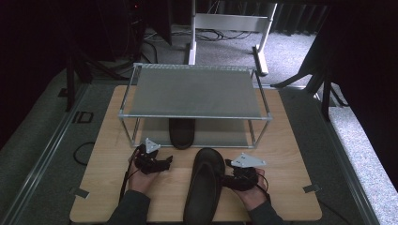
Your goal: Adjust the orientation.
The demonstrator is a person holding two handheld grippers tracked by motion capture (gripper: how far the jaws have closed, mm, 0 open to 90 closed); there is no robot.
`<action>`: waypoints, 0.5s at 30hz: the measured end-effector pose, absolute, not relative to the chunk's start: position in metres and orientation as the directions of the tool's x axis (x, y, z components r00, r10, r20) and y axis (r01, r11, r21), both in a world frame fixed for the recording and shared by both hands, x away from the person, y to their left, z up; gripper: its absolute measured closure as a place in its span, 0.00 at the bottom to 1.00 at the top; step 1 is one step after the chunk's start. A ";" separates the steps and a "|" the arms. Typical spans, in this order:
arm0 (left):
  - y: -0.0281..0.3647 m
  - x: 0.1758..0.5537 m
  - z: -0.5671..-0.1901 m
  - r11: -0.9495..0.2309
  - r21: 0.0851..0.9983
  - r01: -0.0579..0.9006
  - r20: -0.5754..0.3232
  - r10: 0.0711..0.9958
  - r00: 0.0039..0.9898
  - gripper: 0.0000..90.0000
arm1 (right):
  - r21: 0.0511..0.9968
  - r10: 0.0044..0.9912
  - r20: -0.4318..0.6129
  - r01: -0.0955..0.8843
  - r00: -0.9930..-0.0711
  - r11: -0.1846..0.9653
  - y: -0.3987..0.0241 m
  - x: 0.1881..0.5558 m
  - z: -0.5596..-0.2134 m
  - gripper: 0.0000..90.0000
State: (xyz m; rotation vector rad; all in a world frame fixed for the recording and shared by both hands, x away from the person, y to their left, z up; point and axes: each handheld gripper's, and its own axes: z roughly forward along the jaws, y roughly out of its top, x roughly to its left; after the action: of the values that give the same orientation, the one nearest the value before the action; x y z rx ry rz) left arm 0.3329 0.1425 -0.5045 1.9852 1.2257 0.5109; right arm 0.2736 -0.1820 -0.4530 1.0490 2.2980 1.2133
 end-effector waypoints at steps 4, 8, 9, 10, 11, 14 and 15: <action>0.143 0.333 -0.505 -0.273 0.759 0.591 -0.045 0.884 0.466 0.25 | 0.795 0.725 0.079 0.482 -0.685 0.369 -0.168 0.280 -0.460 0.48; 0.142 0.333 -0.505 -0.274 0.759 0.591 -0.045 0.883 0.467 0.25 | 0.780 0.721 0.082 0.495 -0.688 0.384 -0.159 0.288 -0.467 0.52; 0.142 0.333 -0.504 -0.271 0.760 0.591 -0.048 0.883 0.466 0.25 | 0.775 0.724 0.082 0.500 -0.685 0.386 -0.158 0.290 -0.468 0.53; 0.142 0.333 -0.504 -0.271 0.760 0.591 -0.049 0.883 0.467 0.25 | 0.772 0.725 0.088 0.507 -0.683 0.384 -0.157 0.292 -0.470 0.53; 0.142 0.333 -0.504 -0.270 0.761 0.590 -0.051 0.882 0.468 0.25 | 0.767 0.727 0.091 0.514 -0.681 0.385 -0.157 0.293 -0.471 0.53; 0.141 0.333 -0.504 -0.272 0.762 0.588 -0.050 0.880 0.472 0.25 | 0.760 0.726 0.109 0.528 -0.679 0.379 -0.156 0.295 -0.473 0.54; 0.141 0.333 -0.504 -0.272 0.761 0.589 -0.051 0.880 0.473 0.25 | 0.759 0.724 0.109 0.528 -0.681 0.382 -0.156 0.295 -0.473 0.55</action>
State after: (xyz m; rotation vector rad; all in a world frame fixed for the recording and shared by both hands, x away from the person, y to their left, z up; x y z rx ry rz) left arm 0.3328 0.1410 -0.5044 1.9816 1.2172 0.5009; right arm 0.2950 -0.1562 -0.4731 1.1113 2.4015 1.1830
